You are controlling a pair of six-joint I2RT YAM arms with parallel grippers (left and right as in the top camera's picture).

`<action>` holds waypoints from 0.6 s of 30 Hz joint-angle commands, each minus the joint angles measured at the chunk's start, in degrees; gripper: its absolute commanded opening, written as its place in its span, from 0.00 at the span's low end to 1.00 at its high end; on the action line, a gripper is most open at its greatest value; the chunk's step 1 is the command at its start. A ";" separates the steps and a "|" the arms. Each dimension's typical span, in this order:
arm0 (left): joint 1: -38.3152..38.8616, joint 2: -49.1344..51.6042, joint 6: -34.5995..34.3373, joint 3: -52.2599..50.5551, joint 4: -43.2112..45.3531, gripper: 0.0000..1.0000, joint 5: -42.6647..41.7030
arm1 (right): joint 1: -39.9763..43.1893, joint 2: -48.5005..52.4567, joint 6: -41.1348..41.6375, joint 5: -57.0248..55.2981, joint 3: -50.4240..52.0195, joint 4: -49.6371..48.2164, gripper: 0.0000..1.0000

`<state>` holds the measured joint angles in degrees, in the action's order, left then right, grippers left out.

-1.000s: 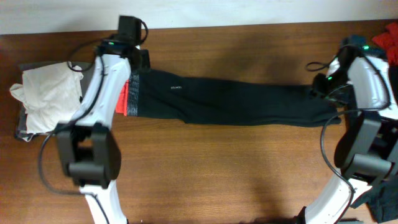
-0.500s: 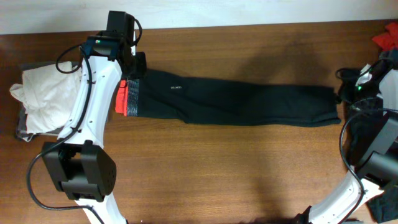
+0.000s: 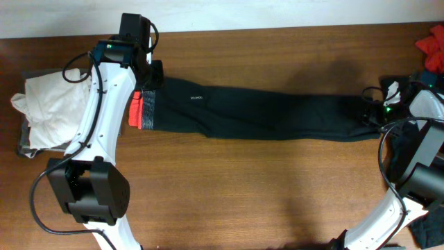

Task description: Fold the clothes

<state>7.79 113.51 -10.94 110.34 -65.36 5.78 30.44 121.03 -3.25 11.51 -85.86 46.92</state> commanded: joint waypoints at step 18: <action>-0.09 0.63 0.11 -0.22 -0.26 0.47 -0.61 | -0.57 1.25 -1.03 -3.15 5.79 -4.70 0.30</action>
<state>7.79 113.51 -10.92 110.34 -65.43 5.78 30.37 120.07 -4.47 8.84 -82.48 41.28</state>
